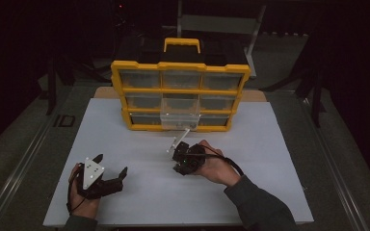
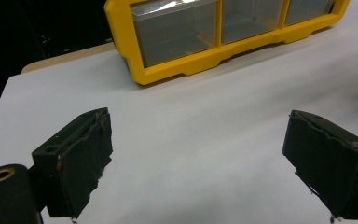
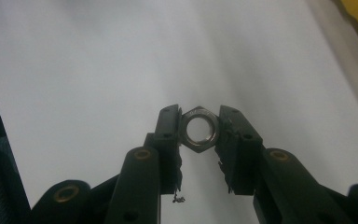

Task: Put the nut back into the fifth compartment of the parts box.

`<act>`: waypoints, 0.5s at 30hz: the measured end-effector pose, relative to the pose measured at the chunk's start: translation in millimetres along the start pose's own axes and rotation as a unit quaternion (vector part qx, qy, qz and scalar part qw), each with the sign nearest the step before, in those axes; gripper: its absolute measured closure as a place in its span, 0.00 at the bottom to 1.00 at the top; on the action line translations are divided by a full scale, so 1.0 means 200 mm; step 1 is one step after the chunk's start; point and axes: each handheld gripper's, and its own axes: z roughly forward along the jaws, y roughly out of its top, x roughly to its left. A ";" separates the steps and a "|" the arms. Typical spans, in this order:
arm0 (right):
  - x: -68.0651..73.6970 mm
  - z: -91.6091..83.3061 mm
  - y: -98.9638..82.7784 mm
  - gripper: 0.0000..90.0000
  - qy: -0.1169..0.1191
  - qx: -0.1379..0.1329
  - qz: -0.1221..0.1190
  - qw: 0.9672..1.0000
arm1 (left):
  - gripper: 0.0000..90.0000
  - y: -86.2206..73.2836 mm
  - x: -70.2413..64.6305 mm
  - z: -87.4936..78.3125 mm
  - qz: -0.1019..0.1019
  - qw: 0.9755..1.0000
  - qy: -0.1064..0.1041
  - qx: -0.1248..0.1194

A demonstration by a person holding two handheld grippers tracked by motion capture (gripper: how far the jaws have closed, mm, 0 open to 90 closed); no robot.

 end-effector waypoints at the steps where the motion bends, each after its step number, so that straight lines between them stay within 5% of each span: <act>1: 0.00 0.00 0.00 0.78 0.000 -0.002 -0.001 1.000 | 0.08 0.00 0.00 0.00 0.000 1.000 0.000 0.000; 15: -0.04 -0.06 0.02 0.78 -0.008 -0.005 0.002 1.000 | 0.08 0.00 0.00 0.00 0.000 1.000 0.001 0.000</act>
